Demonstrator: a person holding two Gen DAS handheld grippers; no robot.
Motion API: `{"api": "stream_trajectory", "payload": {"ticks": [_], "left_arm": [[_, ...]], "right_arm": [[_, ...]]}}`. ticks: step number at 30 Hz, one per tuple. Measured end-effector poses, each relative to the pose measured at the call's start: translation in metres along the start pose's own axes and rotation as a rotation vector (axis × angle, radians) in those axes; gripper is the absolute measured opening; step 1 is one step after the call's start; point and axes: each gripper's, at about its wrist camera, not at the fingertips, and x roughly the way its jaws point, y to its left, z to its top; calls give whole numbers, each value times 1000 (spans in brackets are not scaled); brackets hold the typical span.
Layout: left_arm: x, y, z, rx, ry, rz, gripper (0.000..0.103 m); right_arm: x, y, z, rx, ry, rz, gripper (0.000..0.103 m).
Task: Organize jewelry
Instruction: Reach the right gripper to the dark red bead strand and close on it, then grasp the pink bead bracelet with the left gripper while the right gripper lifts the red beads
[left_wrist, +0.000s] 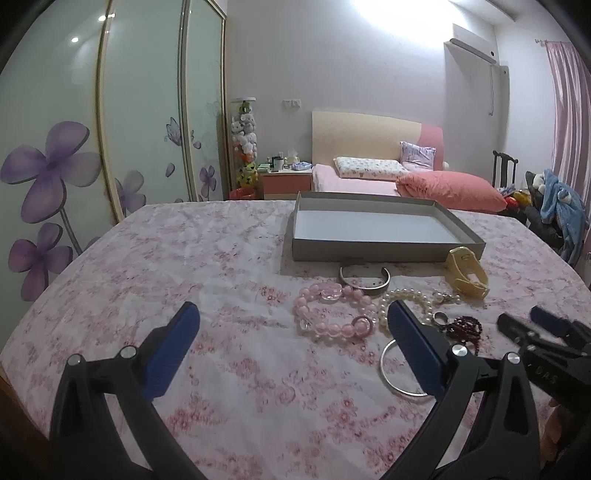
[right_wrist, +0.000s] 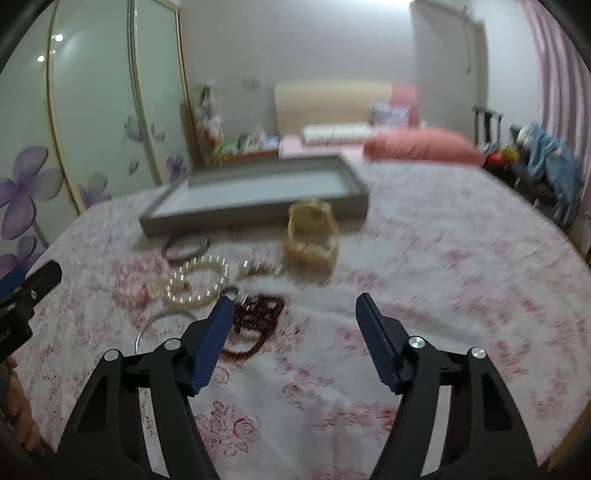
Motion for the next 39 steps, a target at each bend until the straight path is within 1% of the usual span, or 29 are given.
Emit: {"api": "stream_trajectory", "payload": {"ticks": [1, 5, 8, 10, 12, 18, 19, 20, 21, 22, 23, 24, 25, 26, 27, 28, 31, 34, 37, 39], "left_arm": [[3, 0, 2, 7, 8, -2, 99], [15, -1, 8, 27, 30, -13, 99], [25, 1, 13, 42, 49, -24, 99], [32, 2, 15, 50, 70, -37, 99], [37, 2, 16, 55, 83, -44, 99], [54, 5, 16, 51, 140, -72, 99], [56, 5, 16, 53, 145, -75, 99], [59, 5, 15, 58, 151, -76, 99], [60, 3, 15, 63, 155, -75, 99], [62, 2, 15, 70, 160, -77, 99], [64, 1, 14, 75, 163, -79, 99], [66, 0, 14, 81, 168, -81, 99], [67, 0, 14, 86, 173, -85, 99], [70, -2, 13, 93, 183, -91, 99], [72, -4, 13, 97, 193, -97, 99], [76, -6, 13, 102, 207, -108, 99], [85, -10, 12, 116, 241, -128, 99], [94, -15, 11, 138, 270, -140, 99], [104, -20, 11, 152, 303, -150, 99], [109, -20, 12, 147, 315, -147, 89]], "right_arm": [[6, 2, 1, 3, 32, 14, 69], [26, 8, 5, -4, 111, 53, 70], [38, 12, 9, -25, 170, 51, 71], [48, 15, 11, -46, 212, 35, 71], [54, 16, 12, -63, 235, 30, 71], [60, 30, 14, -153, 250, 8, 70], [60, 33, 14, -172, 244, 4, 66], [59, 34, 14, -182, 240, 20, 60], [59, 35, 14, -193, 238, 26, 56], [57, 35, 14, -198, 236, 33, 48], [56, 34, 14, -200, 231, 37, 37], [55, 33, 14, -202, 227, 41, 30], [54, 31, 14, -199, 227, 42, 21], [54, 28, 14, -194, 225, 40, 14], [54, 25, 15, -185, 224, 42, 14], [53, 23, 15, -179, 224, 43, 12], [53, 13, 17, -143, 216, 19, 9], [53, 3, 18, -90, 210, 15, 9], [52, -3, 19, -58, 206, 32, 9], [52, -3, 19, -55, 202, 44, 9]]}}
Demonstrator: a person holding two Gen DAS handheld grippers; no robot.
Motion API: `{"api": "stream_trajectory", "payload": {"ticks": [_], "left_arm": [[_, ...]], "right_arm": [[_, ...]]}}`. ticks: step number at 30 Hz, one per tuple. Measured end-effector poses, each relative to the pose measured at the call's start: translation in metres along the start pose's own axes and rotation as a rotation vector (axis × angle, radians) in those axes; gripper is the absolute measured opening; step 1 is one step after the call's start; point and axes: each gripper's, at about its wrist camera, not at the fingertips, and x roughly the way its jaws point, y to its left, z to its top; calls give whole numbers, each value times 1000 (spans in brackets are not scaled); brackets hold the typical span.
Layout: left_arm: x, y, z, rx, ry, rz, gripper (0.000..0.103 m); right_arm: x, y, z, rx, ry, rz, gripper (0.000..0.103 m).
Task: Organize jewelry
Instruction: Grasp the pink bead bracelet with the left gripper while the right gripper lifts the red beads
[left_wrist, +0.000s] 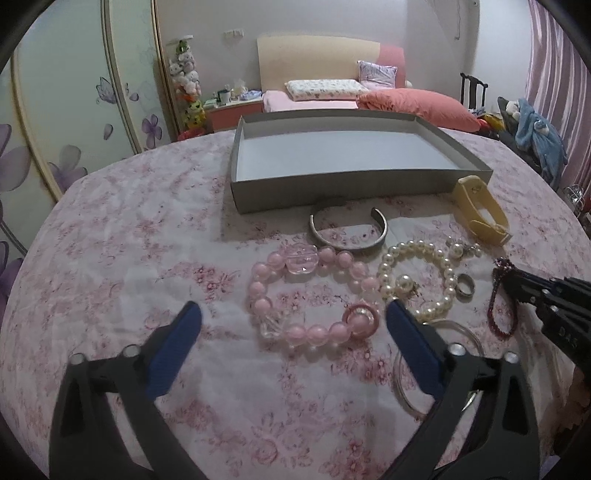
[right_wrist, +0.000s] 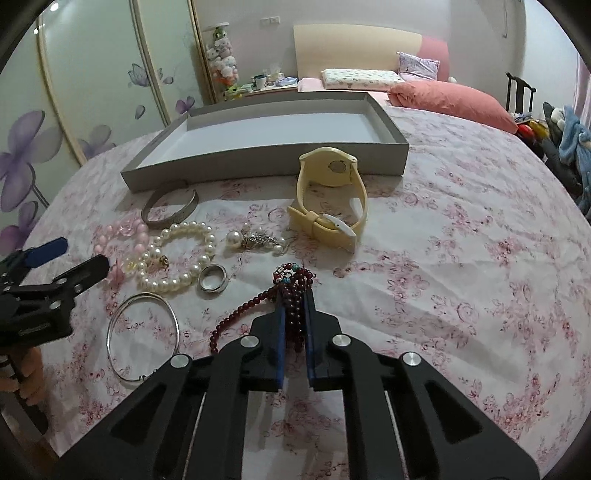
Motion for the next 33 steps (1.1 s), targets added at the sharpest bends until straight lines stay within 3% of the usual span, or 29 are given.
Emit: {"api": "stream_trajectory", "payload": {"ticks": [8, 10, 15, 24, 33], "left_arm": [[28, 22, 10, -103, 81, 10, 62], [28, 22, 9, -94, 71, 30, 55], [25, 23, 10, -95, 54, 19, 15], [9, 23, 4, -84, 3, 8, 14], [-33, 6, 6, -32, -164, 16, 14]], "right_arm": [[-2, -2, 0, 7, -12, 34, 9], [-2, -3, 0, 10, -16, 40, 9], [-6, -3, -1, 11, -35, 47, 9], [-22, 2, 1, -8, -118, 69, 9], [-45, 10, 10, -35, -249, 80, 9]]}}
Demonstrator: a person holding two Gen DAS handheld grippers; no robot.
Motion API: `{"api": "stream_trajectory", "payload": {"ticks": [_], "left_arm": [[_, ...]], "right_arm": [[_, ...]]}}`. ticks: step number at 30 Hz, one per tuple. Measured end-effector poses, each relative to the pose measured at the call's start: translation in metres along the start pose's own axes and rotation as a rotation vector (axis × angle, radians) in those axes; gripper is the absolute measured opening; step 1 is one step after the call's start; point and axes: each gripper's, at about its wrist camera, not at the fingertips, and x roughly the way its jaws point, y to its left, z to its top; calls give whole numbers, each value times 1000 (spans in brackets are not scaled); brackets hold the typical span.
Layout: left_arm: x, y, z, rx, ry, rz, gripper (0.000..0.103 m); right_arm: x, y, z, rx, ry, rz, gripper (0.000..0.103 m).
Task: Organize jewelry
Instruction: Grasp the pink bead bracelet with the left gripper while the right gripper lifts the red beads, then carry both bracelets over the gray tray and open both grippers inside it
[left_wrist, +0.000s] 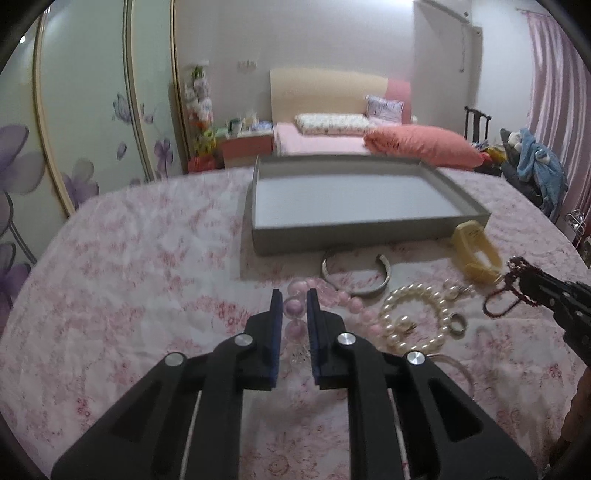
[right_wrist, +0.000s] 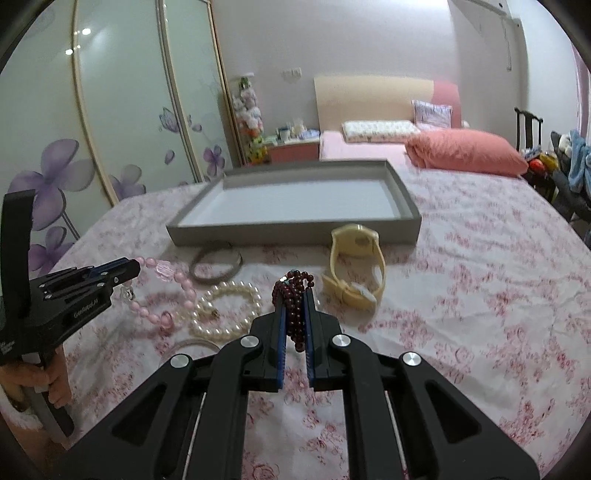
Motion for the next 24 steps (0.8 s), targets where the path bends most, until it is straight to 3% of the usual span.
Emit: {"api": "stream_trajectory", "payload": {"ticks": [5, 24], "left_arm": [[-20, -18, 7, 48, -90, 11, 14], [-43, -30, 38, 32, -237, 59, 14]], "right_arm": [[-6, 6, 6, -19, -56, -8, 9], [-18, 11, 40, -40, -231, -53, 9]]}}
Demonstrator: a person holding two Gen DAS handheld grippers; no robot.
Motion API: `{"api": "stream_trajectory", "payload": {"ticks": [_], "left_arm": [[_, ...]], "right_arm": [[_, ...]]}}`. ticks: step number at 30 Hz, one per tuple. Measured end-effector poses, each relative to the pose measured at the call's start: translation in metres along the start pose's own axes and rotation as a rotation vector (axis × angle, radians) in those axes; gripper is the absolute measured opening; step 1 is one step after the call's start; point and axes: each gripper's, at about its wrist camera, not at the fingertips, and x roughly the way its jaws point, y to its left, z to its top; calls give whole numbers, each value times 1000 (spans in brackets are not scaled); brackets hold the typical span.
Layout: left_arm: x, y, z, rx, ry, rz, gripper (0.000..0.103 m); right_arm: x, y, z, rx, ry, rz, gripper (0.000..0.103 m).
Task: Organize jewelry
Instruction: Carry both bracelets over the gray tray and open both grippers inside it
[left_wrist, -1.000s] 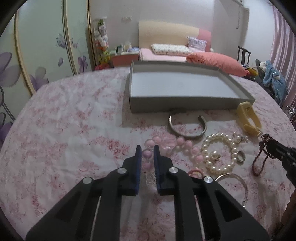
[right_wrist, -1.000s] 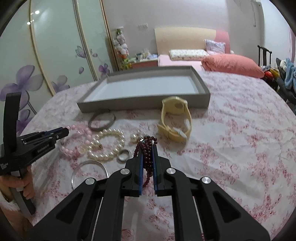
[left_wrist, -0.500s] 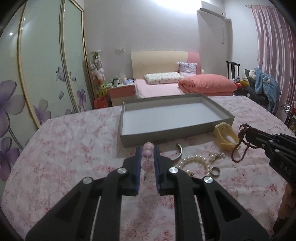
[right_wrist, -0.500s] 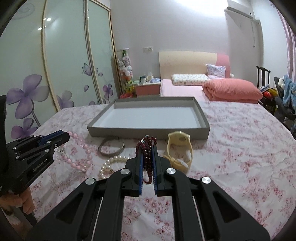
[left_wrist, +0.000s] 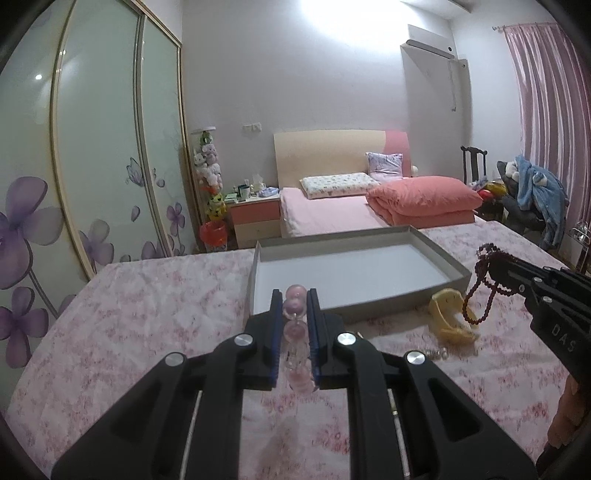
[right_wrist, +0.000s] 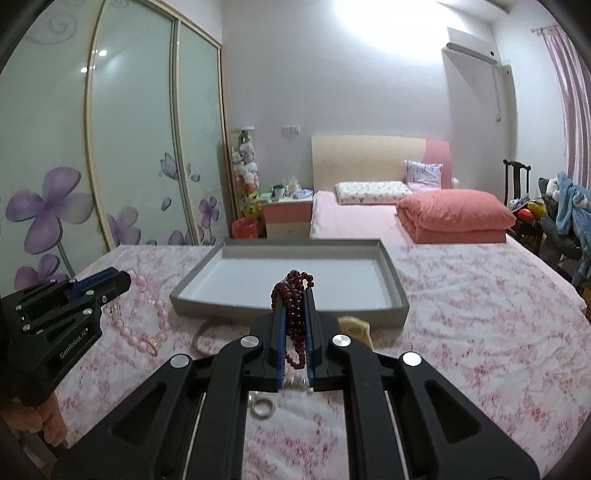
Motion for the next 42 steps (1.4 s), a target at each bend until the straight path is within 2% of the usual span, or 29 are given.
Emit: {"api": "stream_trajectory", "payload": {"ticks": [11, 18, 29, 35, 42], "left_arm": [[27, -6, 34, -15, -57, 11, 14], [57, -13, 56, -11, -66, 4, 14], [127, -20, 69, -51, -5, -8, 14], [164, -18, 58, -66, 60, -25, 14], [188, -13, 49, -84, 116, -41, 14]], "right_arm": [[25, -8, 36, 11, -93, -51, 9], [57, -14, 52, 23, -97, -68, 9], [134, -23, 51, 81, 25, -88, 9], [169, -27, 41, 127, 168, -61, 9], [191, -38, 27, 182, 286, -61, 10]]}}
